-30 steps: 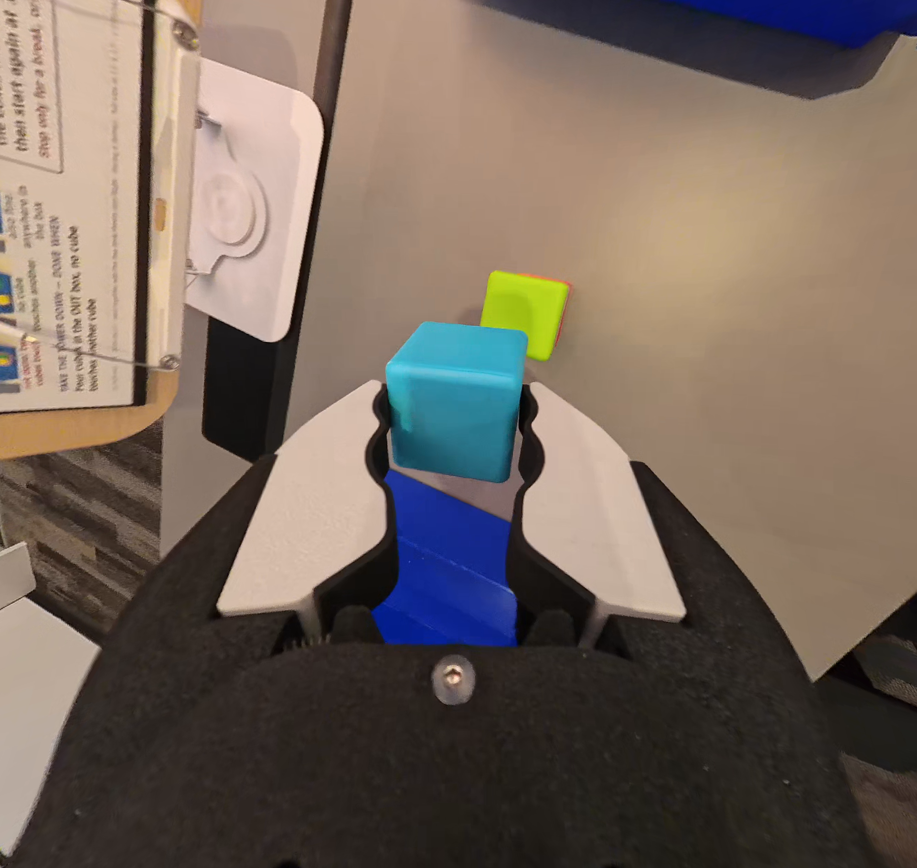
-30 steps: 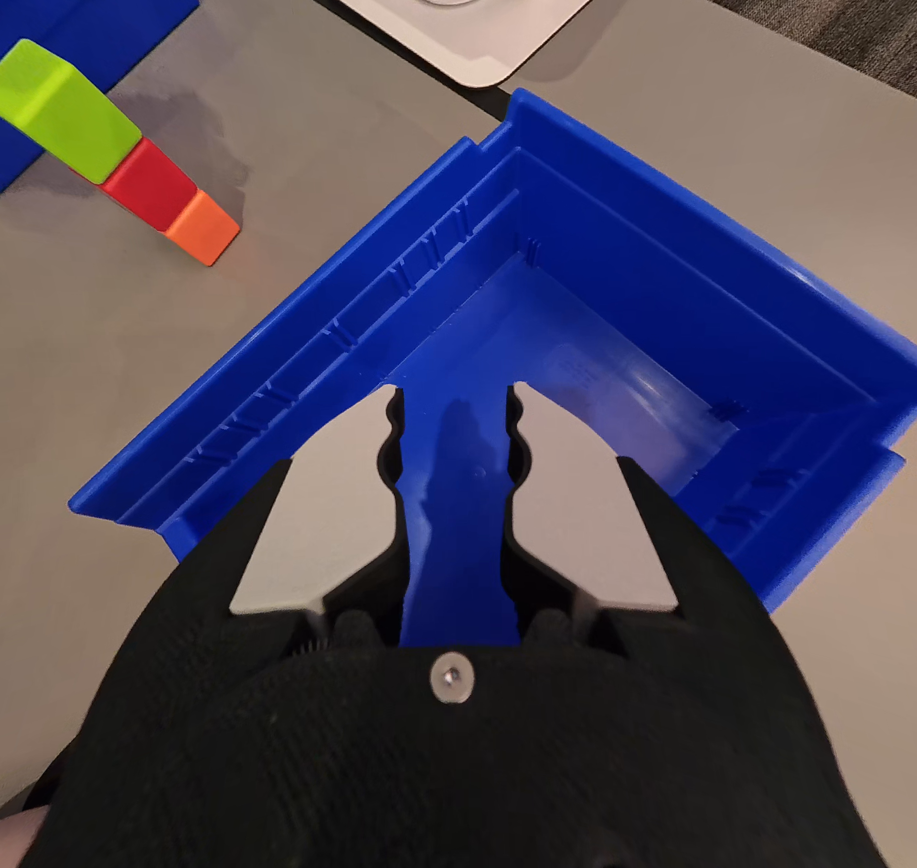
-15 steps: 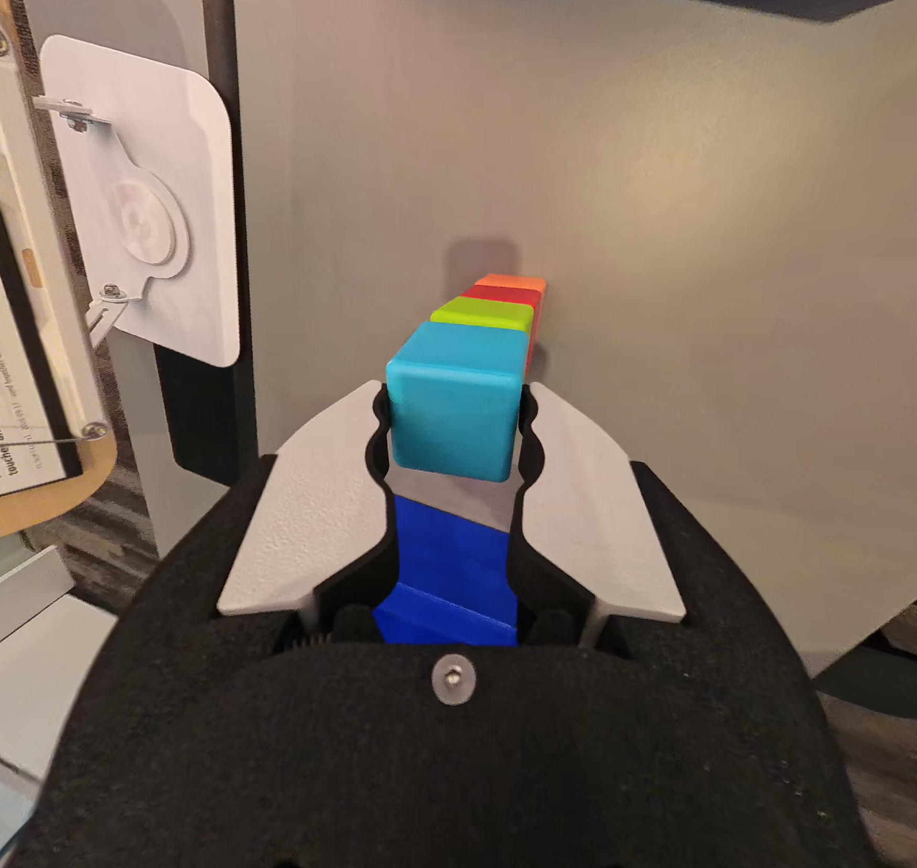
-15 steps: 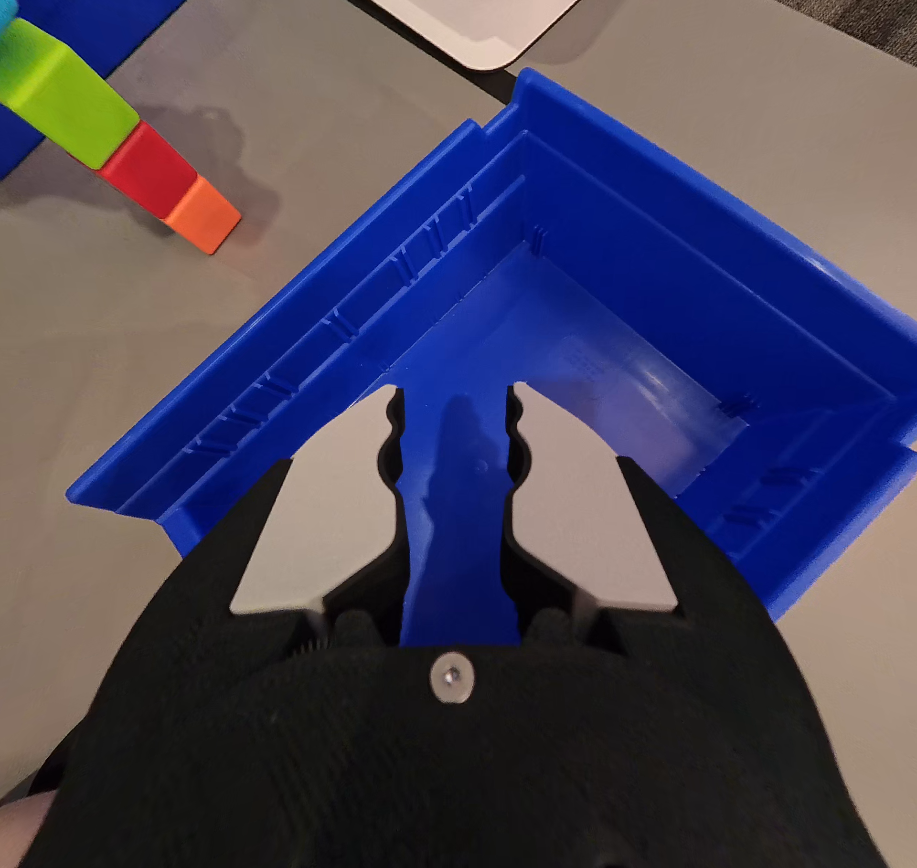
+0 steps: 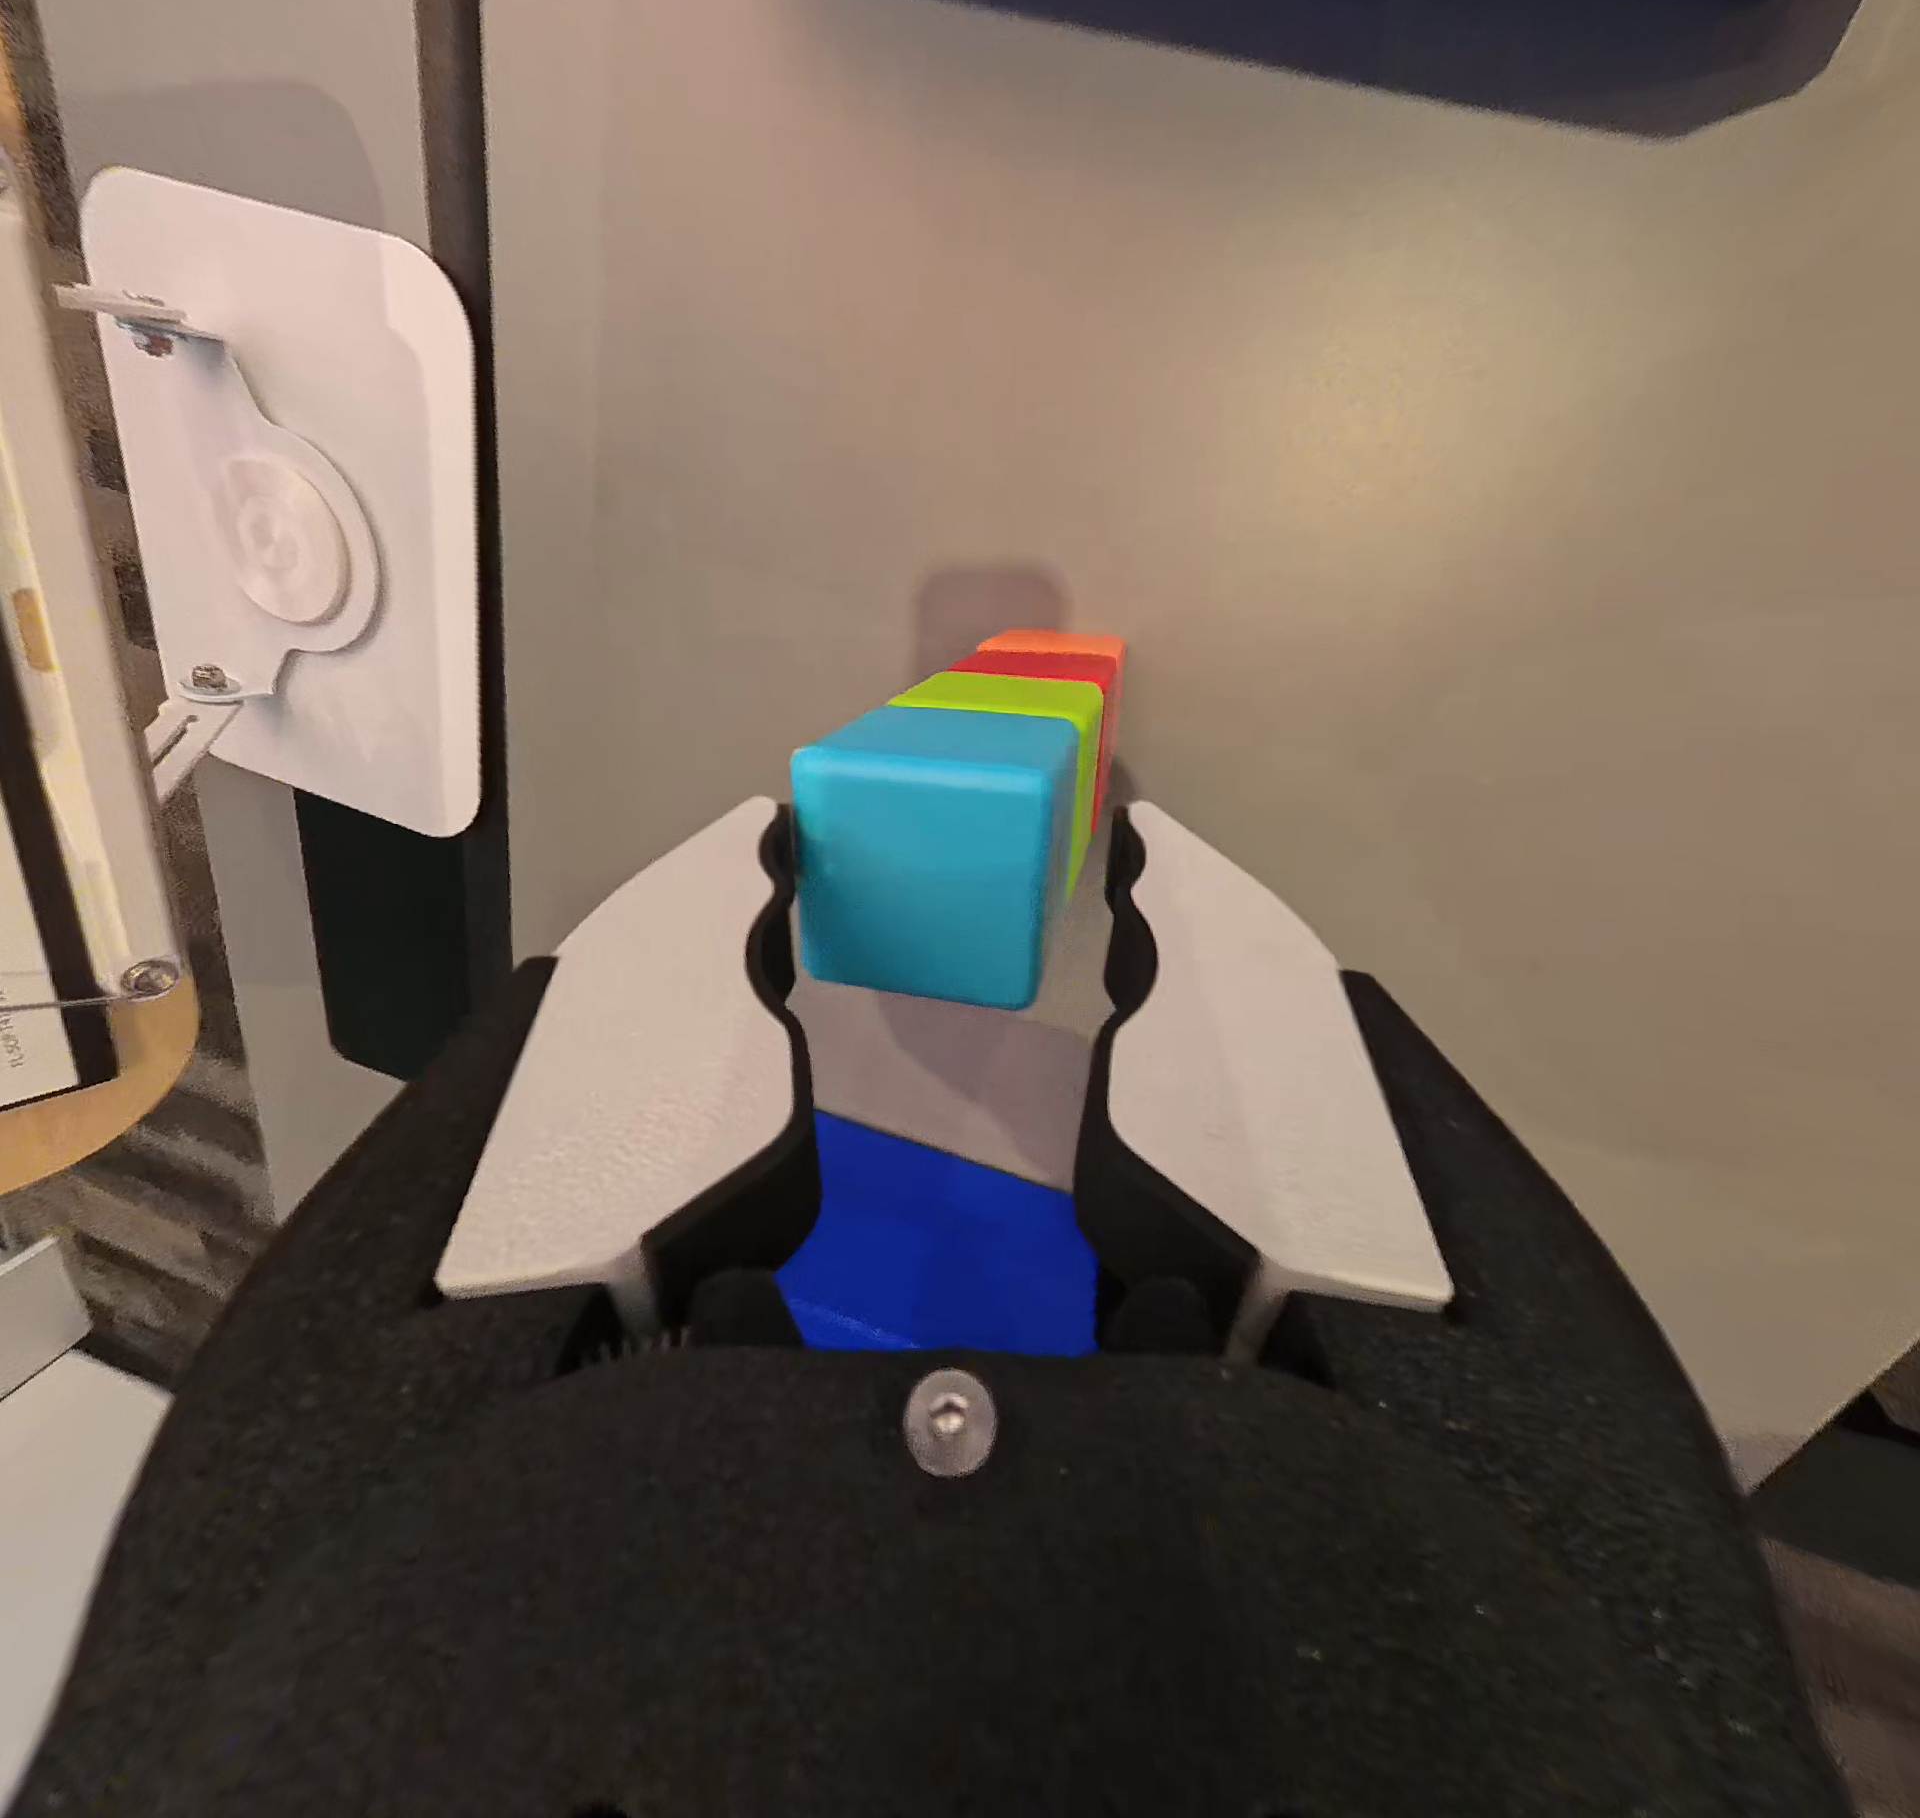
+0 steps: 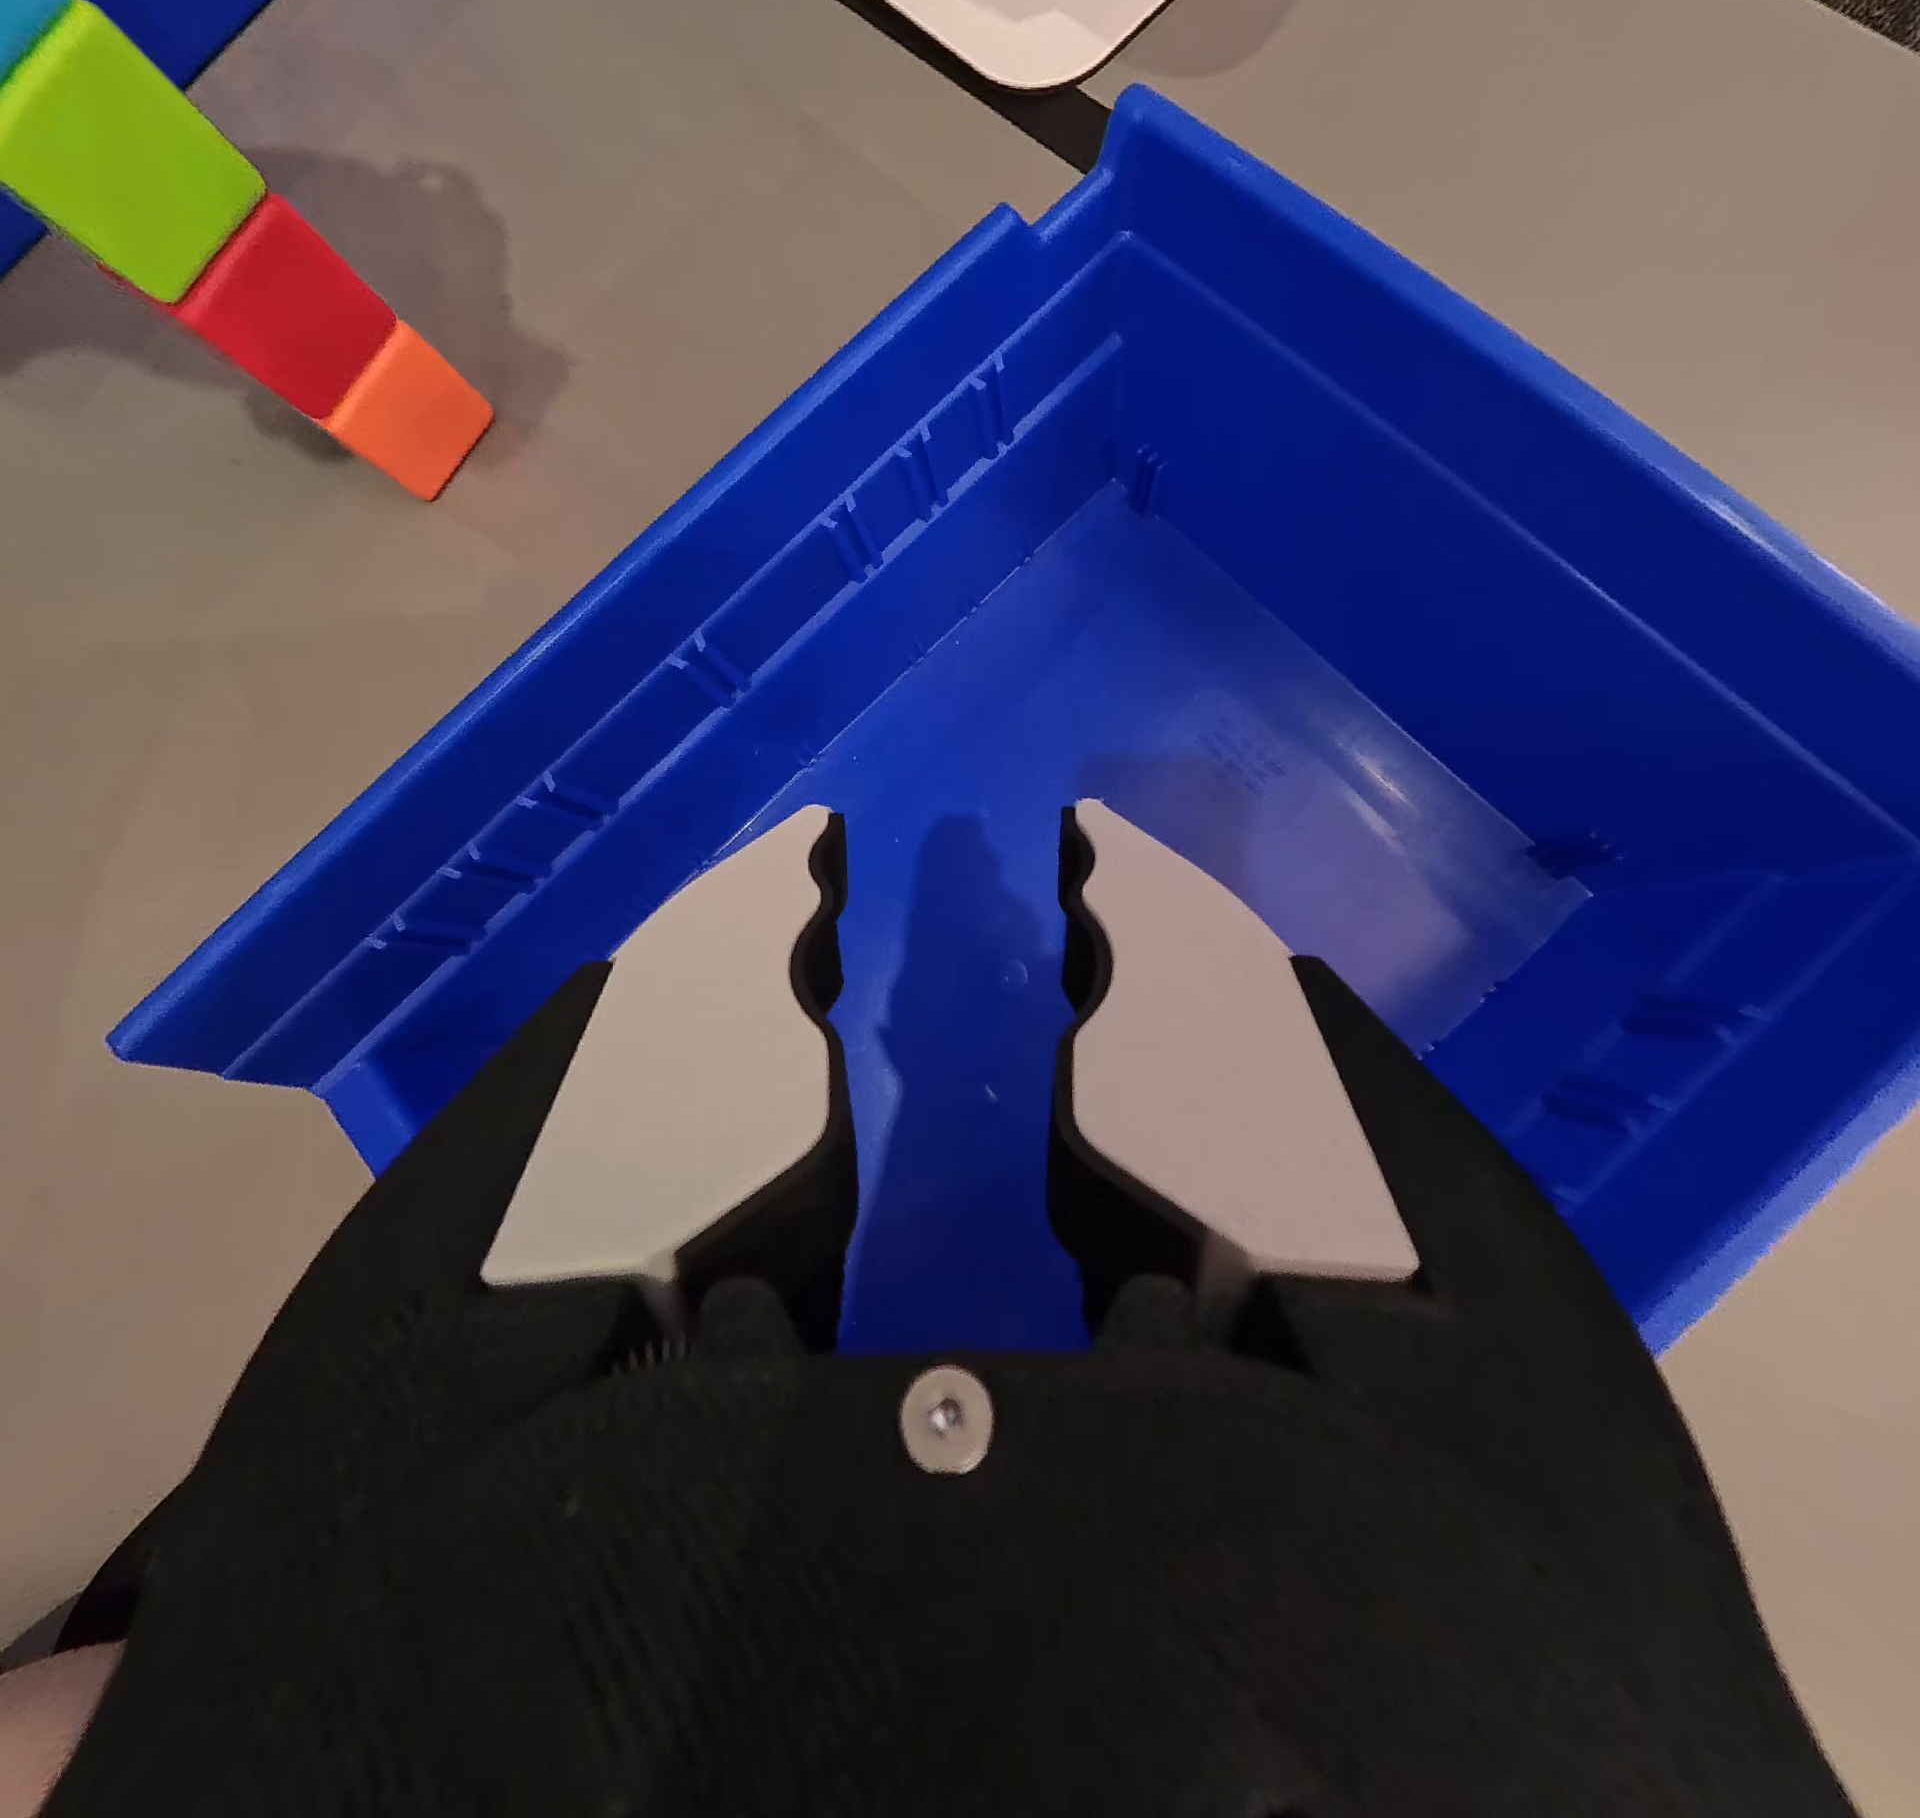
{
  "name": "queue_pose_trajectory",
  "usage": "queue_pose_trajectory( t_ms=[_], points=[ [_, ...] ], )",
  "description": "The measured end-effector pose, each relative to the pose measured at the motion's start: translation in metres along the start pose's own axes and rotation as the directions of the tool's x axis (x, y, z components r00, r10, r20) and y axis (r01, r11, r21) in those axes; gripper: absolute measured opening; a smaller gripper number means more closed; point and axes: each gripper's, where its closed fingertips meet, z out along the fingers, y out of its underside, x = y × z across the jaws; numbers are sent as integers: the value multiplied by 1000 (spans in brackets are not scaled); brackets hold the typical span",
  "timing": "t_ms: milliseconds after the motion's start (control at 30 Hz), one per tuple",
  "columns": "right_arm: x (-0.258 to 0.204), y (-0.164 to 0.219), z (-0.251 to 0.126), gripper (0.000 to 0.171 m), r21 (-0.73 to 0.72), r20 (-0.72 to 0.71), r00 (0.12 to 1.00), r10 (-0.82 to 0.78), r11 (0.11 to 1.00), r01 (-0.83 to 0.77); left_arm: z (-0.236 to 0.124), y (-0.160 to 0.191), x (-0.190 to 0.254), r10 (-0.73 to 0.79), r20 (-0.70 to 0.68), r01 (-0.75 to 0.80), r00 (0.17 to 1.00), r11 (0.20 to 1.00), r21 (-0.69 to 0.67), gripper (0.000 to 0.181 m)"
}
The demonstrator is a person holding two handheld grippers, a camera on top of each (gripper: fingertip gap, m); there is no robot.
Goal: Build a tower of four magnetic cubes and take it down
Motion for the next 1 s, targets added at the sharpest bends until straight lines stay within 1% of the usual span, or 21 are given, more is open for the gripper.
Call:
queue_pose_trajectory(
  t_ms=[67,133,233,333,400,433,533,600,633,667,733,800,900,933,1000],
  points=[
    [-1,-1,0,40,-1,-3,1000,-4,1000,4,-8,-8,1,-28,-16,30,999,995,99,64],
    [-1,-1,-1,40,-3,-8,1000,-10,1000,10,-21,-14,-1,-60,-8,60,998,972,228,73],
    [-3,-4,-2,40,1,-15,1000,-19,1000,19,-40,-16,-2,-139,2,124,990,886,446,90],
    [-4,-9,-5,40,18,-24,999,-30,999,31,-47,-4,-4,-268,31,187,963,745,640,105],
    [-4,-15,-8,40,40,-36,999,-38,998,40,-44,8,-7,-379,21,235,925,616,752,106],
    [-4,-18,-9,40,54,-43,998,-42,998,44,-41,15,-7,-421,4,254,907,555,792,104],
    [-5,-32,-15,40,115,-68,996,-53,991,61,-27,23,-1,-466,-97,294,880,372,880,113],
    [-8,-45,-20,39,178,-82,995,-57,981,71,-17,22,-1,-477,-129,300,869,303,904,117],
    [-10,-52,-22,39,209,-83,995,-58,975,74,-11,19,1,-456,-141,297,879,292,909,115],
    [-14,-58,-24,39,235,-82,995,-63,969,81,-4,16,4,-425,-146,293,894,307,905,110],
    [-21,-67,-27,38,267,-79,993,-84,958,103,12,15,1,-423,-130,296,897,355,887,107],
    [-27,-74,-29,38,280,-93,990,-107,951,129,22,12,-1,-409,-153,313,900,358,880,101],
    [-38,-84,-32,38,313,-85,988,-130,938,150,29,7,-3,-398,-225,362,889,310,879,93],
    [-43,-89,-32,38,330,-73,988,-139,931,155,32,7,-3,-399,-250,383,882,300,874,89],
    [-53,-97,-33,37,366,-51,987,-155,916,163,37,5,-2,-385,-278,401,880,287,870,87]
  ],
)
